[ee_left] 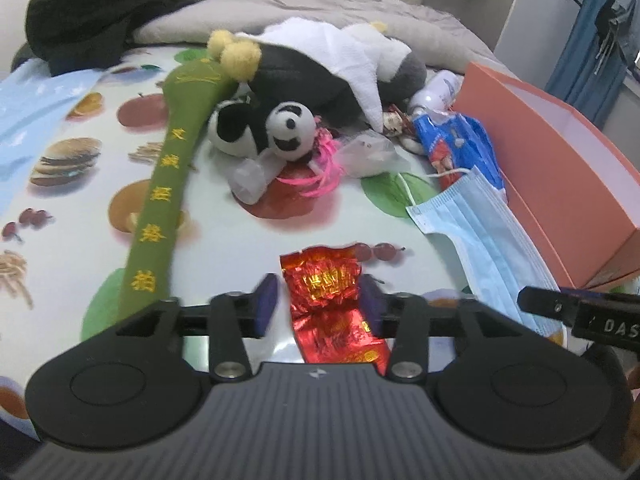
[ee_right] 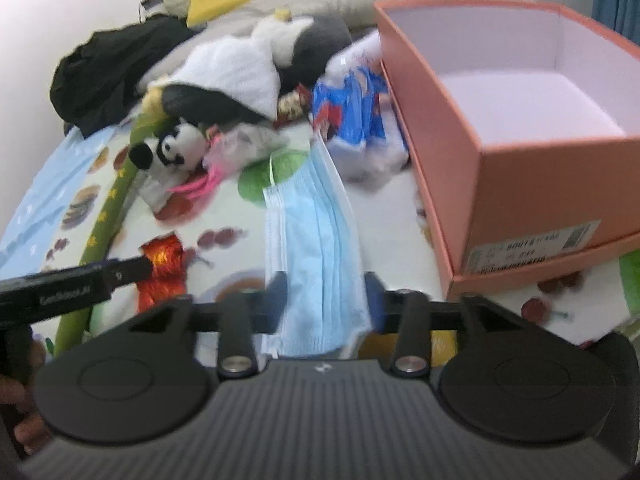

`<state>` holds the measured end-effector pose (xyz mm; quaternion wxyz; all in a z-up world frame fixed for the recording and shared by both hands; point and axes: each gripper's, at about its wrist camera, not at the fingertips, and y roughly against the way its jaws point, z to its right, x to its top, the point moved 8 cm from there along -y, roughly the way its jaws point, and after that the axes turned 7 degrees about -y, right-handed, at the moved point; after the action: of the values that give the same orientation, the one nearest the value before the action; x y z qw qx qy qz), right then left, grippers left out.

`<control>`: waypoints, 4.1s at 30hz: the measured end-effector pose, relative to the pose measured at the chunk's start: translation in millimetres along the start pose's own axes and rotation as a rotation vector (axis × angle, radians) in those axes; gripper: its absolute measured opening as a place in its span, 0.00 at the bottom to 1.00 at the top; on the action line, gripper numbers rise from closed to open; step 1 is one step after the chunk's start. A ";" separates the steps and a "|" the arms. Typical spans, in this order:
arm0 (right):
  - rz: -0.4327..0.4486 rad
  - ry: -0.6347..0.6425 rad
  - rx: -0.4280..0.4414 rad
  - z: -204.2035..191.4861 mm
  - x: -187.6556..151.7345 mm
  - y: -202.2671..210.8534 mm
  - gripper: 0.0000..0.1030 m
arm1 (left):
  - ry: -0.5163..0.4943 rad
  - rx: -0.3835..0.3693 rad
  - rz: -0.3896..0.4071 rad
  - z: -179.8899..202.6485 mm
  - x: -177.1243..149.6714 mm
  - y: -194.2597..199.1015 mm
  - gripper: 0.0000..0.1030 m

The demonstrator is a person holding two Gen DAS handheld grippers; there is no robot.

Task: Organize soft objects
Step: 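Close the left gripper on the red packet while the right gripper grasps the blue mask, then carry the red packet and blue mask into the pink box and release both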

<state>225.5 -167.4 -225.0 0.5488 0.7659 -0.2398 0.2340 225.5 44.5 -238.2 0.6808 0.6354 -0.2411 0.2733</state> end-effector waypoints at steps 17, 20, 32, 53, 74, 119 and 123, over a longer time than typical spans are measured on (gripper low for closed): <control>0.023 0.124 0.045 -12.4 4.4 -27.9 0.49 | 0.084 0.045 -0.038 -0.8 -1.4 -27.0 0.69; 0.007 0.122 0.018 -6.7 1.7 -42.0 0.49 | 0.075 0.070 -0.034 0.7 -1.3 -30.7 0.69; -0.023 0.245 0.006 -15.4 -3.2 -52.0 0.38 | 0.063 0.056 -0.033 8.5 -1.6 -37.2 0.61; 0.036 0.180 0.083 -25.8 15.8 -6.8 0.06 | 0.089 -0.043 -0.003 17.7 10.1 -8.7 0.22; 0.217 0.217 0.077 -34.7 107.3 69.9 0.06 | -0.060 -0.097 0.141 65.7 116.3 55.9 0.21; -0.017 -0.092 -0.213 173.3 156.4 21.6 0.09 | -0.272 -0.349 -0.173 289.6 198.2 -83.7 0.22; -0.012 -0.092 -0.192 169.5 161.5 24.7 0.20 | -0.252 -0.313 -0.173 278.1 201.7 -80.6 0.25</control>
<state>351.4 -353.7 -155.5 0.6093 0.7212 -0.2815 0.1712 433.5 -223.0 -139.8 0.7566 0.5692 -0.3085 0.0914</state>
